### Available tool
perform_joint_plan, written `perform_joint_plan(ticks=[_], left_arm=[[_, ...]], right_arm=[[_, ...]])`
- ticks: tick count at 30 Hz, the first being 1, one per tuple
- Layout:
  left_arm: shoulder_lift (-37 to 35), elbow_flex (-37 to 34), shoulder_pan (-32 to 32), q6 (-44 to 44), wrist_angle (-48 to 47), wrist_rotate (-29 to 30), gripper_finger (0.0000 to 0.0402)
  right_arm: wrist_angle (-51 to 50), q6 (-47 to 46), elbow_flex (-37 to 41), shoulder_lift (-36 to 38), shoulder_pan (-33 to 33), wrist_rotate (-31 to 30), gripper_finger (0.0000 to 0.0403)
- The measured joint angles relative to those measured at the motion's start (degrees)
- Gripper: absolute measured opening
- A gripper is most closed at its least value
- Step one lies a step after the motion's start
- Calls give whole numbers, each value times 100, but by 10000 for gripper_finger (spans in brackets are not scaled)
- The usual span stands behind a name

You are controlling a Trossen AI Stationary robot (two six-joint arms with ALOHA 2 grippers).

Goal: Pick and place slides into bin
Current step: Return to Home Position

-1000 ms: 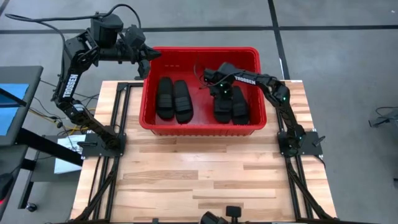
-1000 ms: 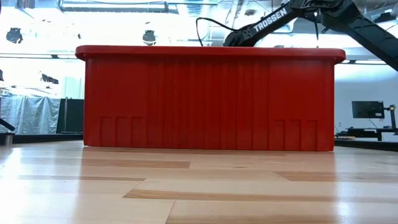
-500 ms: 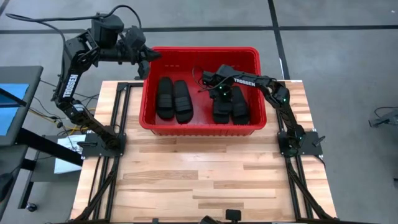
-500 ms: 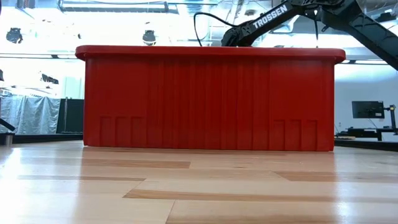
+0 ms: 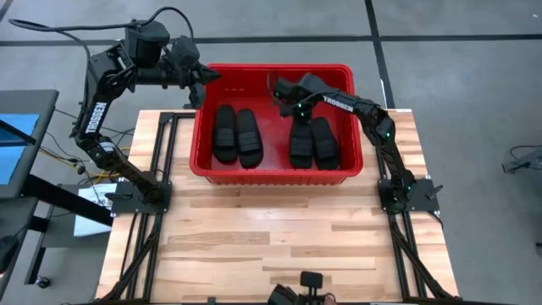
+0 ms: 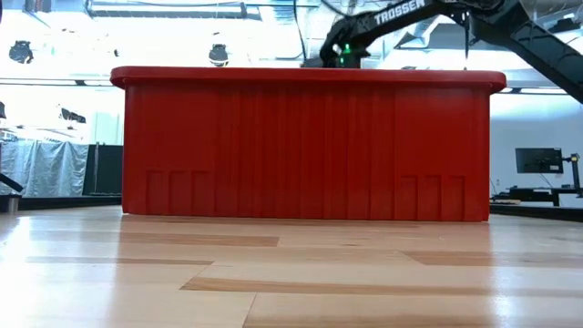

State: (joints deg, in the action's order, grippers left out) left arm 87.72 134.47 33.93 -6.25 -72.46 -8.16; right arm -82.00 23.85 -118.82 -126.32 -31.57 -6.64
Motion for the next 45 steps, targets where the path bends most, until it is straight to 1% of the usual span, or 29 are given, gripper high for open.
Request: perform_joint_plan(ticks=[4, 7, 8, 9, 12, 14, 15, 18, 20, 22, 24, 28, 32, 34, 37, 39, 40, 42, 45], left_arm=[[0, 0, 0, -114, 2, 5, 0], [-4, 0, 0, -221, 32, 175, 0], [-17, 0, 0, -271, 45, 247, 0], [-28, 0, 0, -320, 78, 302, 0], [-116, -1, 47, -353, 403, 326, 0], [-238, -2, 152, -353, 669, 97, 0], [-297, -2, 207, -360, 802, -66, 0], [-514, -98, 358, -378, 1091, -537, 0], [-695, -369, 420, -333, 1317, -716, 0], [-925, -813, 453, -149, 1646, -763, 0], [-1220, -1447, 503, 180, 2100, -764, 0], [-2004, -3101, 660, 625, 3199, -792, 0], [-2837, -4843, 806, 1090, 4619, -1198, 0], [-3229, -5601, 917, 1318, 5260, -1379, 0], [-3790, -6481, 1094, 1580, 5950, -1458, 0], [-4085, -6896, 1188, 1660, 6116, -1501, 0], [-4200, -7042, 1227, 1657, 6122, -1612, 0], [-4339, -7249, 1283, 1568, 6034, -2043, 0], [-4366, -7404, 1296, 1508, 5832, -2813, 0]], right_arm=[[81, -122, -889, 0, -99, -93, 0], [201, -276, -1598, 3, -165, -74, 0], [423, -317, -1618, 91, -169, -64, 0], [806, -350, -1429, 298, -191, -15, 0], [1544, -600, -1203, 864, -277, 564, 0], [1853, -755, -1113, 1226, -404, 1059, 0], [2032, -814, -1089, 1390, -429, 1211, 0], [2442, -951, -1049, 1859, -508, 1379, 0], [2608, -1046, -1048, 2170, -529, 1426, 0], [2613, -1135, -1052, 2446, -522, 1434, 0], [2557, -1237, -1052, 2665, -497, 1453, 0], [2372, -1334, -1050, 3030, -305, 1471, 0], [2211, -1416, -1005, 3275, 14, 1490, 0], [2337, -1510, -802, 3415, 189, 1485, 0], [2857, -1749, -128, 3799, 385, 1428, 0], [3359, -1936, 492, 4120, 431, 1424, 0], [3626, -2038, 834, 4298, 435, 1421, 0], [4142, -2244, 1522, 4650, 433, 1403, 0], [4849, -2574, 2499, 5185, 433, 1391, 0]])
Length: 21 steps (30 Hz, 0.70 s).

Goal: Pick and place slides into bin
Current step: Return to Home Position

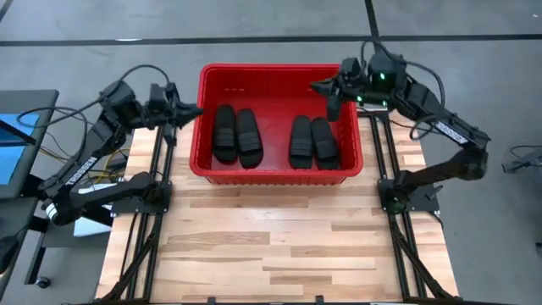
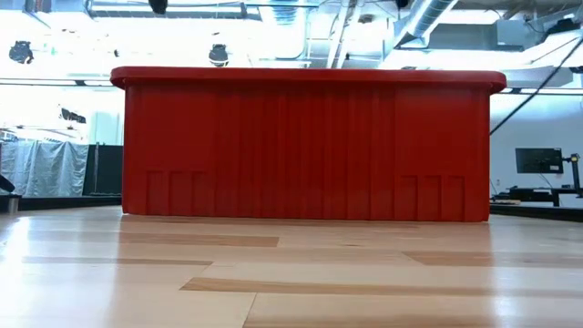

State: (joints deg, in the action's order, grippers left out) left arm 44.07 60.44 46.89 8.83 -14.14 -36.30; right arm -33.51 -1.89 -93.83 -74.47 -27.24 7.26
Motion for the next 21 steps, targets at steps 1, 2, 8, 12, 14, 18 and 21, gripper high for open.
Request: perform_joint_plan(ticks=[1, 2, 8, 12, 14, 18, 21], left_arm=[[25, -38, 0, -67, -107, -169, 0], [57, -71, 0, -168, -237, -275, 0], [56, -115, 11, -1082, -1199, -354, 0], [-334, -115, 11, -1327, -1395, -419, 0], [-595, -115, 18, -1446, -1454, -438, 0], [-1101, -113, 130, -1569, -1574, -145, 0], [-1398, -113, 200, -1592, -1675, -102, 0]], right_arm=[[233, -110, 323, 181, 2, -18, 0], [433, -177, 635, 353, 4, -64, 0], [1313, -277, 2099, 1406, 227, -491, 0], [1335, -101, 2602, 2153, 442, -564, 0], [1344, 162, 2815, 2532, 602, -505, 0], [1441, 463, 3128, 3168, 833, -280, 0], [1655, 626, 3440, 3645, 997, -104, 0]])
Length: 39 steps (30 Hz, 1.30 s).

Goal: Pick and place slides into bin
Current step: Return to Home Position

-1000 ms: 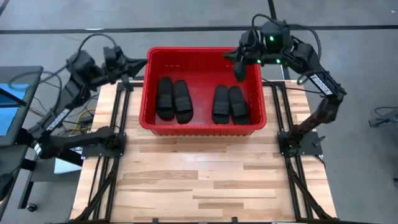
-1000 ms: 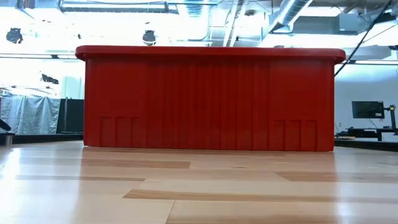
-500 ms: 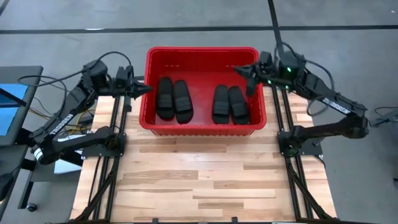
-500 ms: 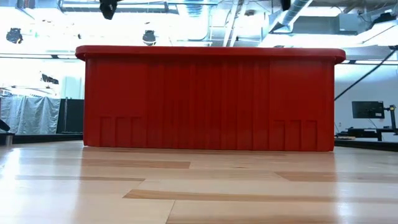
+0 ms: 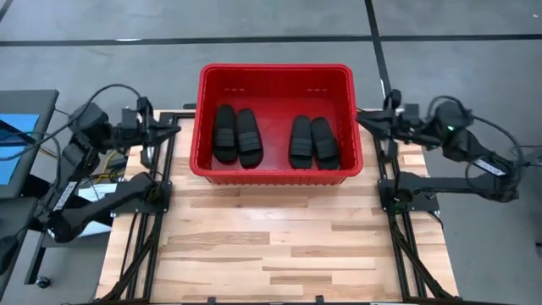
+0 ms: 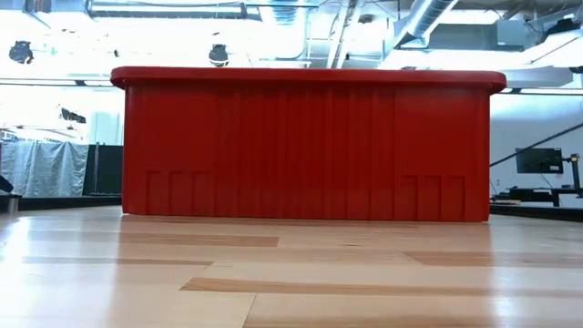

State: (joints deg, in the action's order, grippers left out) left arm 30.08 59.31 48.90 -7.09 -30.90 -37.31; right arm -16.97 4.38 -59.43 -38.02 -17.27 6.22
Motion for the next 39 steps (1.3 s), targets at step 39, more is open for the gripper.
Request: perform_joint_plan(ticks=[39], left_arm=[[-2986, -2689, -54, 2392, -165, 3965, 0]], right_arm=[[-1994, -851, 1569, 3775, 326, -1137, 0]])
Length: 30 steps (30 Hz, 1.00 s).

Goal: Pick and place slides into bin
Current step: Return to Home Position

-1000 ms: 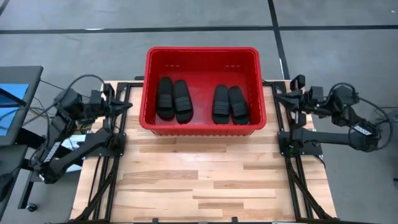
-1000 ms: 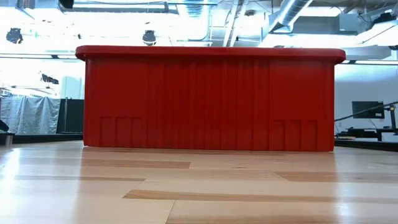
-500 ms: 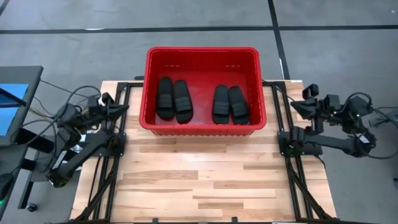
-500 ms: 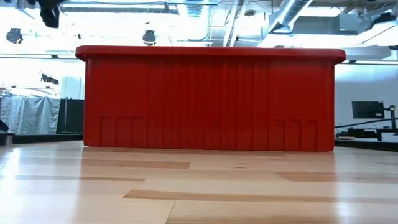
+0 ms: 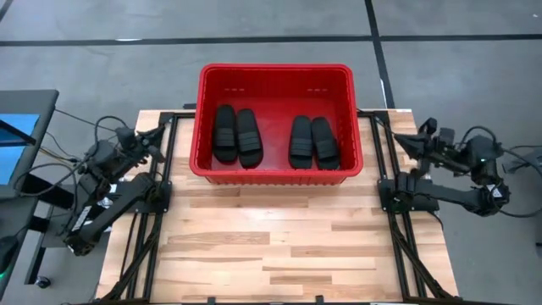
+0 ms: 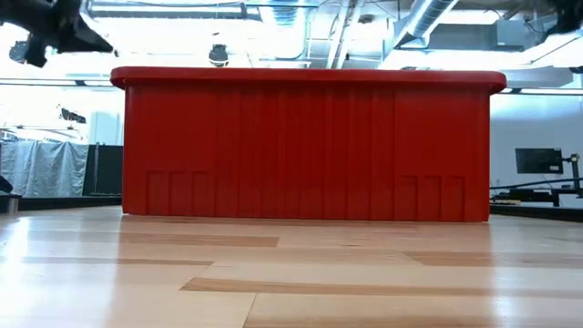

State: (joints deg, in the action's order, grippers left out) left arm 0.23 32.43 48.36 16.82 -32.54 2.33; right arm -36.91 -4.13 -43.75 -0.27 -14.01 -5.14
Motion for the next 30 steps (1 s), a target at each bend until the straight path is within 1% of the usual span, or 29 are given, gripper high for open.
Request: perform_joint_plan(ticks=[2, 3, 5, 6, 8, 10, 13, 15, 17, 20, 23, 27, 28, 30], left_arm=[[-1, -40, 0, -124, -194, 355, 0], [-4, -99, 2, -126, -188, 372, 0], [2, -187, -3, -143, 36, 188, 0], [0, -219, -10, -118, 152, 172, 0], [-9, -338, -7, 104, 142, 285, 0], [2, -472, -7, 255, 130, 356, 0], [-7, -702, -7, 353, 698, 351, 0], [0, -877, -7, 348, 839, 352, 0], [1, -1022, -7, 249, 1144, 281, 0], [0, -1182, -7, 118, 1278, 251, 0], [-2, -1211, -7, -21, 1262, 208, 0], [0, -1213, -7, -121, 1279, 225, 0], [-1, -1213, -7, -143, 1284, 266, 0], [0, -1213, -7, -207, 1282, 342, 0]], right_arm=[[-330, 53, 2, 0, 1, -799, 0], [-474, 111, 2, 0, 1, -1159, 0], [-770, 155, 2, 0, 1, -1757, 0], [-903, 132, 2, 0, 1, -1986, 0], [-1094, 73, 2, 2, 1, -2137, 0], [-1257, -24, 2, 2, 1, -2135, 0], [-1362, -63, 97, 2, 1, -2135, 0], [-1366, -81, 225, 0, 2, -2119, 0], [-1062, 61, 249, 4, 15, -1962, 0], [-1001, 119, 277, 0, 12, -1587, 0], [-217, 114, 509, 7, 10, -1369, 0], [1523, 240, 1417, 4, 12, -805, 0], [1835, 242, 1671, 4, 12, -778, 0], [2091, 172, 2114, 0, 12, -829, 0]])
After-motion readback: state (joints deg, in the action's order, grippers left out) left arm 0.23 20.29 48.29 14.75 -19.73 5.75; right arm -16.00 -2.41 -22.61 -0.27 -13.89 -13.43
